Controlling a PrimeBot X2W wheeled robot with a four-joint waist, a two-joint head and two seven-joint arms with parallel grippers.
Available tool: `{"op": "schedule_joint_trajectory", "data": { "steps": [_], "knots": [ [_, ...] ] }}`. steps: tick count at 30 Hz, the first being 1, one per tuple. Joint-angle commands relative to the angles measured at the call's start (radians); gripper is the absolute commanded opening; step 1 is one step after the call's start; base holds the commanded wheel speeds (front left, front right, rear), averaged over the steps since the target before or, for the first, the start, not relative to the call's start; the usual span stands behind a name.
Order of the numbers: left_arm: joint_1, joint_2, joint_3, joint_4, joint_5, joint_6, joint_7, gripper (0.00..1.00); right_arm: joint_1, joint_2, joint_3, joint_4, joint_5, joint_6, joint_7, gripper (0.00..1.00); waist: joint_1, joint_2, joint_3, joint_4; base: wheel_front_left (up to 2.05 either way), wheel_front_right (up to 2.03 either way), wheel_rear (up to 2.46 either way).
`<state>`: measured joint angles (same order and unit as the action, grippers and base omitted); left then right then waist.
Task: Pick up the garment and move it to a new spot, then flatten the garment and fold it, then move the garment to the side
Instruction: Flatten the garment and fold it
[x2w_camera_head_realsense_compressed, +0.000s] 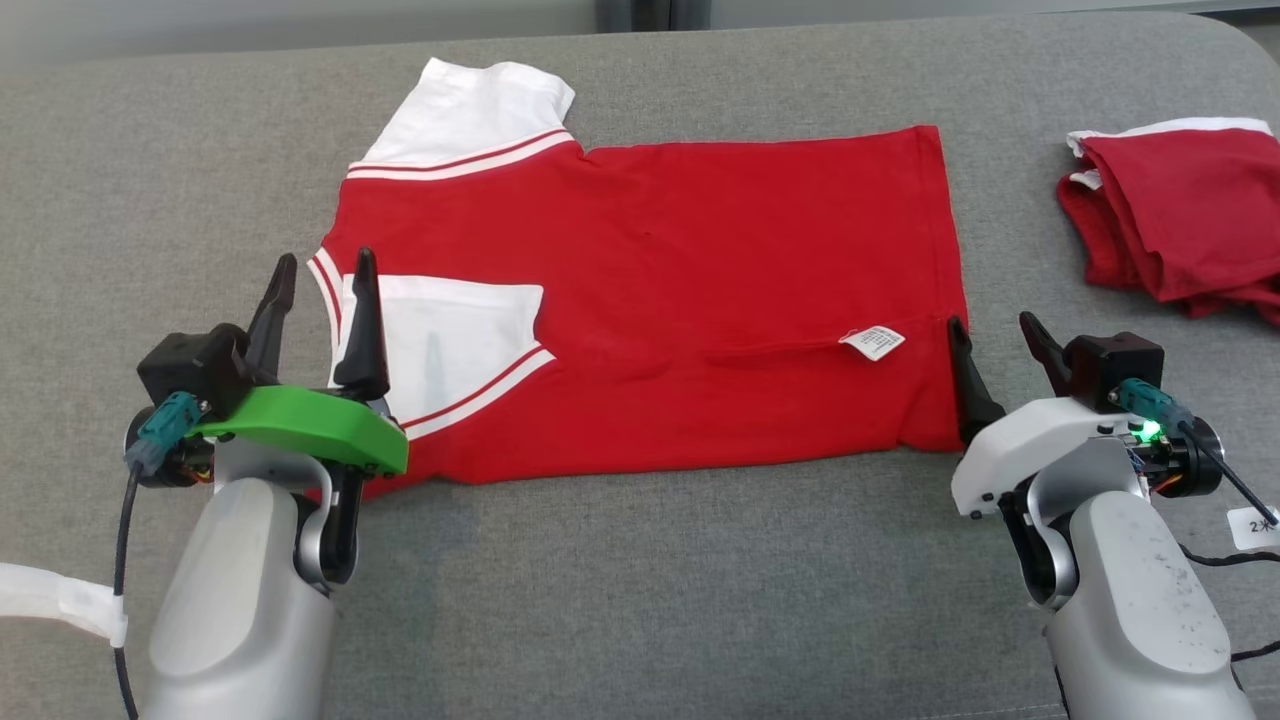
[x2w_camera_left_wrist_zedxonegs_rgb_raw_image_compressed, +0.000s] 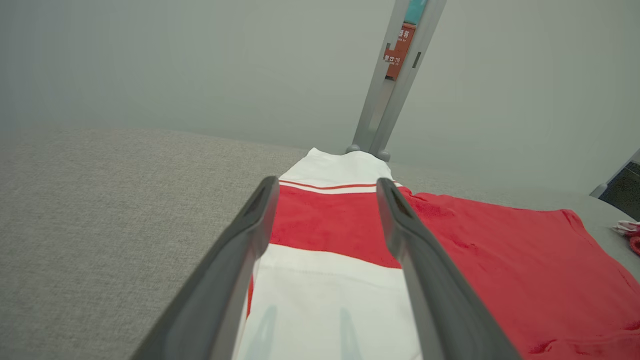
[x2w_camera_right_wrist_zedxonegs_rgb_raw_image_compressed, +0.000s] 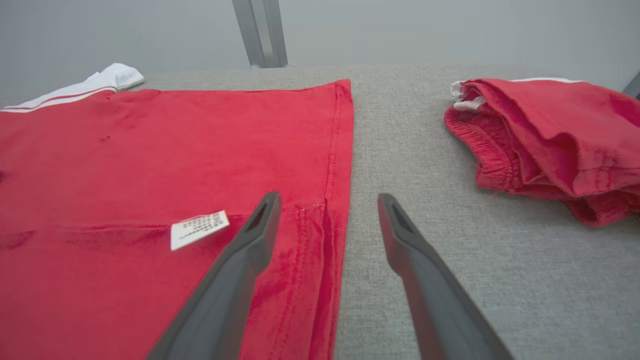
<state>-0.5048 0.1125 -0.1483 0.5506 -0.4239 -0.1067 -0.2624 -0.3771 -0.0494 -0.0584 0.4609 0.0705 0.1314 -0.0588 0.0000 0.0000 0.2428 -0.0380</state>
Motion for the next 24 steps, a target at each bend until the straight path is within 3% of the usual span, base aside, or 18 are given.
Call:
{"op": "schedule_joint_trajectory", "data": {
  "steps": [1, 11, 18, 24],
  "knots": [
    [0.018, 0.008, 0.012, -0.022, 0.015, -0.007, -0.002, 1.00, 0.017, -0.002, -0.003, -0.019, 0.014, -0.002, -0.012, 1.00, 0.0000, 0.0000, -0.006, -0.002, 0.00, 0.00, 0.00],
    [0.183, 0.031, 0.036, -0.116, 0.014, 0.003, 0.024, 1.00, 0.152, -0.002, -0.027, -0.167, 0.053, -0.002, 0.002, 1.00, 0.0000, 0.0000, -0.073, 0.014, 0.00, 0.00, 0.00],
    [0.315, 0.019, 0.070, -0.143, -0.060, 0.049, 0.168, 1.00, 0.246, -0.002, -0.044, -0.224, 0.097, -0.001, 0.026, 1.00, 0.0000, 0.0000, -0.091, 0.029, 0.00, 0.00, 0.00],
    [0.324, -0.005, 0.093, -0.121, -0.145, 0.071, 0.274, 1.00, 0.241, -0.003, -0.022, -0.218, 0.113, -0.002, 0.027, 1.00, 0.0000, 0.0000, -0.067, 0.024, 0.00, 0.00, 0.00]
  ]
}}
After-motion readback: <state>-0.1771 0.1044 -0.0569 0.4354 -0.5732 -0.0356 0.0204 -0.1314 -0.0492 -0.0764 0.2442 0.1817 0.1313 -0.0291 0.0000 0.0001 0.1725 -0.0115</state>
